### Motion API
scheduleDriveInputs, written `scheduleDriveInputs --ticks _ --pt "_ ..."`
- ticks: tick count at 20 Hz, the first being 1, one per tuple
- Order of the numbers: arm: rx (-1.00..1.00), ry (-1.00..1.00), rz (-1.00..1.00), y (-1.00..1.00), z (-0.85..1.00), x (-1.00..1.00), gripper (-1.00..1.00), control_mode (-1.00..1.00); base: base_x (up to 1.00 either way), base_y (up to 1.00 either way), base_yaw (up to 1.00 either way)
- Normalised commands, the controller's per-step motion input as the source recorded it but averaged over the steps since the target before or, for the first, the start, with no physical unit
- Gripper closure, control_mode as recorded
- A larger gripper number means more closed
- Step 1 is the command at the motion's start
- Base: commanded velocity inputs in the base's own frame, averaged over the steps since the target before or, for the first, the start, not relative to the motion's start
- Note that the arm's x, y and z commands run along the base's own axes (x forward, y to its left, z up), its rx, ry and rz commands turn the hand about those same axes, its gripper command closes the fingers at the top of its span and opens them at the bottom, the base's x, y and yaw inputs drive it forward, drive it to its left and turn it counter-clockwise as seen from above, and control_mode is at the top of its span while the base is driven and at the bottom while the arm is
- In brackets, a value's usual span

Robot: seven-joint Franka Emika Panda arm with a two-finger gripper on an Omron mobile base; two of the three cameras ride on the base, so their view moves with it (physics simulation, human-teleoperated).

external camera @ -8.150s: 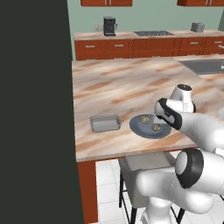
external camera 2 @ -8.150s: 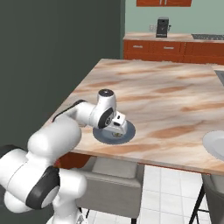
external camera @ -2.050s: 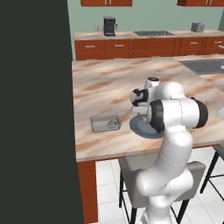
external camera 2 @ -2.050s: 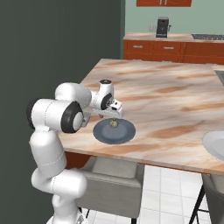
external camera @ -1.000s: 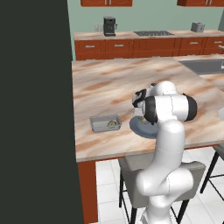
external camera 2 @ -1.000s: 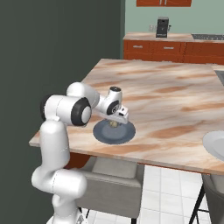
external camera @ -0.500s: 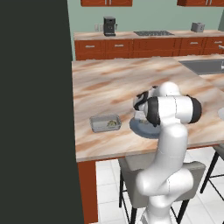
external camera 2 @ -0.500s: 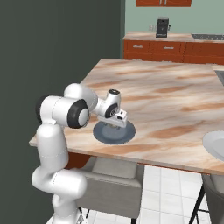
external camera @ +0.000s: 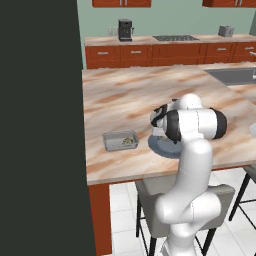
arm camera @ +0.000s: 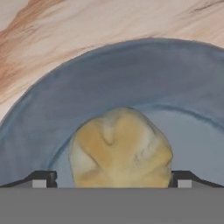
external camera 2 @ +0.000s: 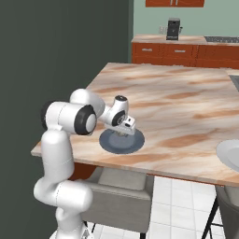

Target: Place two dumplings into each of the tupperware containers and then place the containers in the fridge.

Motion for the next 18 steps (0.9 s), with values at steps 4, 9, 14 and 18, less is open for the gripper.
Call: scheduleDriveInputs --ticks 4,9,14,18 --pt "0.00 0.00 0.00 -0.03 0.00 0.13 -1.00 -1.00 0.00 0.00 0.00" --pt "0.00 0.00 0.00 -0.01 0.00 0.08 1.00 -1.00 0.00 0.00 0.00" --pt "0.00 0.03 0.01 0.19 0.05 0.00 1.00 -1.00 0.00 0.00 0.00" --pt "0.00 0.07 0.00 0.94 0.19 -0.13 1.00 -1.00 0.00 0.00 0.00"
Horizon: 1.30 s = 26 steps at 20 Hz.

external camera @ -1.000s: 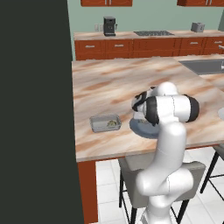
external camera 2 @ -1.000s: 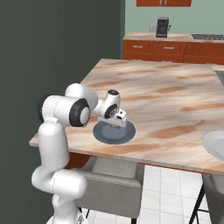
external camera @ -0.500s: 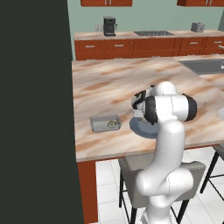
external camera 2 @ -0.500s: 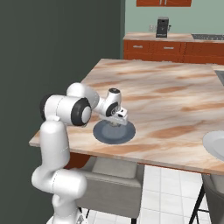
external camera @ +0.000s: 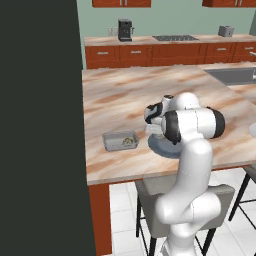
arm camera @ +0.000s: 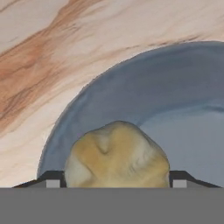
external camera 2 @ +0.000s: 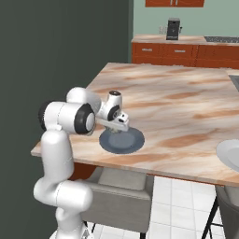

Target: Place two dumplings into each of the tupperware containers and then place the containers in the fridge.

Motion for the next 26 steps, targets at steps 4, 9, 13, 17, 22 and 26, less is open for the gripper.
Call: scheduleDriveInputs --ticks 4,9,13,17,22,26 --pt "0.00 0.04 0.00 0.91 0.23 -0.03 1.00 -1.00 0.00 0.00 0.00" --pt "0.00 0.04 0.01 0.95 0.07 0.01 1.00 -1.00 0.00 0.00 0.00" --pt "0.00 0.05 0.02 1.00 0.12 0.16 1.00 -1.00 0.00 0.00 0.00" --pt "0.00 0.01 0.00 0.48 0.26 0.01 1.00 -1.00 0.00 0.00 0.00" --pt "-0.02 0.00 0.00 0.51 0.14 0.07 1.00 -1.00 0.00 0.00 0.00" --pt "-0.04 0.02 0.01 0.79 -0.15 0.21 1.00 -1.00 0.00 0.00 0.00"
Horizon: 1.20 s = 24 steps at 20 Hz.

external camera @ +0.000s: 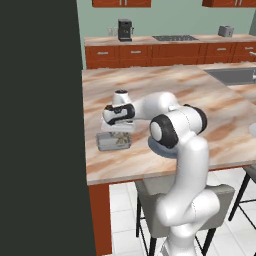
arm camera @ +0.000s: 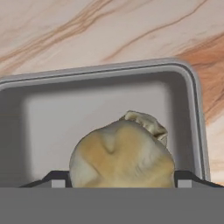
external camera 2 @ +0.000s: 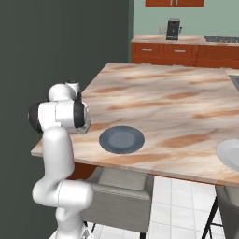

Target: Place two dumplings into each of the tupperware containers and then place the containers in the fridge.

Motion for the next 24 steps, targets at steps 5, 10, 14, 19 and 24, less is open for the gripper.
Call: scheduleDriveInputs --ticks 5,10,14,19,24 --pt "0.00 0.05 0.00 0.49 -0.16 0.32 1.00 -1.00 0.00 0.00 0.00" --pt "0.00 0.03 0.00 0.32 -0.28 0.21 1.00 -1.00 0.00 0.00 0.00" --pt "0.00 0.02 0.00 0.15 -0.13 0.11 -1.00 -1.00 0.00 0.00 0.00" --pt "0.00 0.00 0.00 -0.05 0.00 -0.08 -1.00 -1.00 0.00 0.00 0.00" --pt "0.00 0.00 -0.01 -0.19 0.00 -0.25 -1.00 -1.00 0.00 0.00 0.00"
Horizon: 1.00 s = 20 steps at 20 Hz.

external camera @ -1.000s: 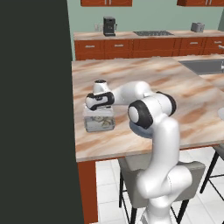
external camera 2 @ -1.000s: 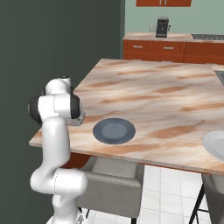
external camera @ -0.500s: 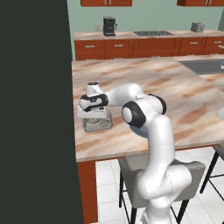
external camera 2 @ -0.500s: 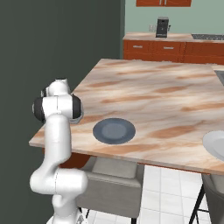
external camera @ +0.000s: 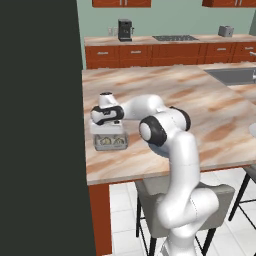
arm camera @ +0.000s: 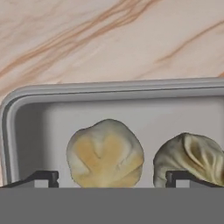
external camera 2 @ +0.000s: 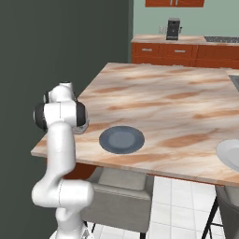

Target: Place two dumplings into each of the tupperware containers and then place the containers in the fridge.

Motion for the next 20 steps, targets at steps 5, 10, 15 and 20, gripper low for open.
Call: scheduleDriveInputs --ticks 5,10,15,20 --pt "0.00 -0.03 -0.01 -0.58 0.04 -0.29 -1.00 -1.00 0.00 0.00 0.00" --pt "0.00 -0.01 -0.07 -0.59 0.00 -0.03 -1.00 -1.00 0.00 0.00 0.00" --pt "0.00 0.00 -0.01 -0.32 -0.01 0.00 -1.00 -1.00 0.00 0.00 0.00" --pt "0.00 0.00 0.00 -0.02 0.00 0.00 -1.00 -1.00 0.00 0.00 0.00"
